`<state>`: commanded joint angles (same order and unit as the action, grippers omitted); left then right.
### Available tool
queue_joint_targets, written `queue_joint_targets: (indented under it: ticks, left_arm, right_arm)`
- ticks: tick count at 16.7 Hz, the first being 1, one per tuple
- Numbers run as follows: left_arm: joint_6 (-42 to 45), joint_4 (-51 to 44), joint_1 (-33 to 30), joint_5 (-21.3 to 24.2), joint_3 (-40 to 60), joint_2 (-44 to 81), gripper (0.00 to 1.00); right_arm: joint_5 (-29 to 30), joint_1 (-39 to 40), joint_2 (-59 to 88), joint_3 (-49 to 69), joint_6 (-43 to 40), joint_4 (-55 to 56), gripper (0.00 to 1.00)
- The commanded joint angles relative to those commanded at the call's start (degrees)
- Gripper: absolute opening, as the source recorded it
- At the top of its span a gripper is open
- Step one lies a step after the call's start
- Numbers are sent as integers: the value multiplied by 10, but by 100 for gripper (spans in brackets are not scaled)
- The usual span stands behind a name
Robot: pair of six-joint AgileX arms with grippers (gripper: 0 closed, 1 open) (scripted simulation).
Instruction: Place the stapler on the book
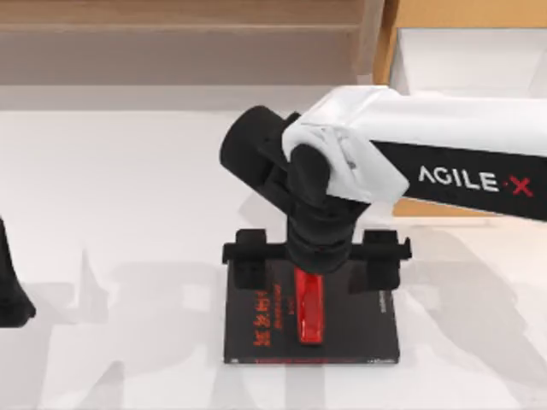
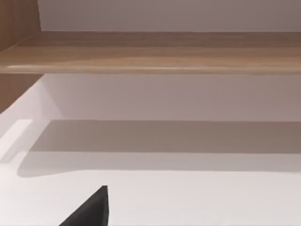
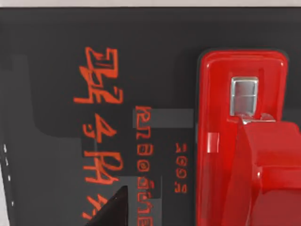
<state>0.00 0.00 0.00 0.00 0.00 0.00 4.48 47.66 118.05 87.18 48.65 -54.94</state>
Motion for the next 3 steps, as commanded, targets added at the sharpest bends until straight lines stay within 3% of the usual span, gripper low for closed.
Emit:
queue_joint_targets:
  ticks: [3]
  left_arm:
    - [0,0,0,0,0,0,100]
  right_arm:
    - [0,0,0,0,0,0,100]
